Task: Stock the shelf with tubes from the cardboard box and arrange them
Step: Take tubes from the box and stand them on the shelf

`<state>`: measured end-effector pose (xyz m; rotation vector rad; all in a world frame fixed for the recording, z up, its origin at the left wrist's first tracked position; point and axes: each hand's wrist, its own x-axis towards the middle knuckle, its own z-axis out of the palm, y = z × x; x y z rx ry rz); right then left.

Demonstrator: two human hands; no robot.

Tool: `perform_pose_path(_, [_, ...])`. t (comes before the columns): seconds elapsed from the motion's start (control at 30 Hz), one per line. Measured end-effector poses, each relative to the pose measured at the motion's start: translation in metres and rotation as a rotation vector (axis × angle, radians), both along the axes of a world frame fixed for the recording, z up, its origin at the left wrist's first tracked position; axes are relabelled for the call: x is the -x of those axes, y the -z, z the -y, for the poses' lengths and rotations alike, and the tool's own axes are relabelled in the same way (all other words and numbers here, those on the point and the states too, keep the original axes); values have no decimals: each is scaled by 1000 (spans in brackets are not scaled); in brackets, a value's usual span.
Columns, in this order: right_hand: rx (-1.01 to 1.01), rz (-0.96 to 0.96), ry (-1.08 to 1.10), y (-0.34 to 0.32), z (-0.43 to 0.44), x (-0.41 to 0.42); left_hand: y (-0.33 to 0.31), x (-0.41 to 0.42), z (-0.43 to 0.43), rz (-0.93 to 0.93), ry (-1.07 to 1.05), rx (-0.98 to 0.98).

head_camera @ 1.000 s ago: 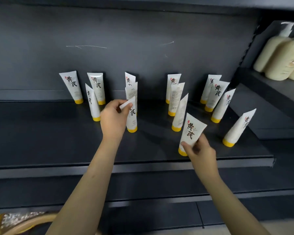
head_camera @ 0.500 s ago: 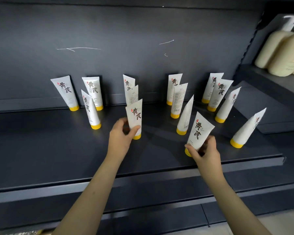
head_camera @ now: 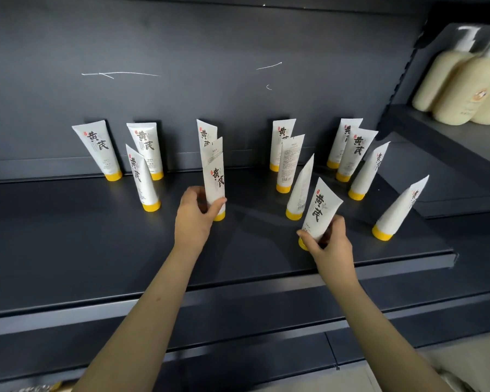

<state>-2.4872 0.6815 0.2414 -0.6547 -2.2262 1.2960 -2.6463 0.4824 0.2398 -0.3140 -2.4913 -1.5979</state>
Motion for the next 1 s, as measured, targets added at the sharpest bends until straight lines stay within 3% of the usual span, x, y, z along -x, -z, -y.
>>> perform_pose_path(0.2, [-31, 76, -80, 0, -7, -16, 1, -14, 15, 177, 79, 111])
perform_pose_path(0.37, [-102, 165, -130, -3, -19, -39, -10, -44, 37, 187, 79, 241])
perform_pose_path(0.63, [-420, 505, -629, -55, -29, -77, -47, -141, 52, 130, 192, 520])
perform_pose_path(1.0, [-766, 534, -1012, -112, 44, -145, -68, -299, 98, 161, 124, 812])
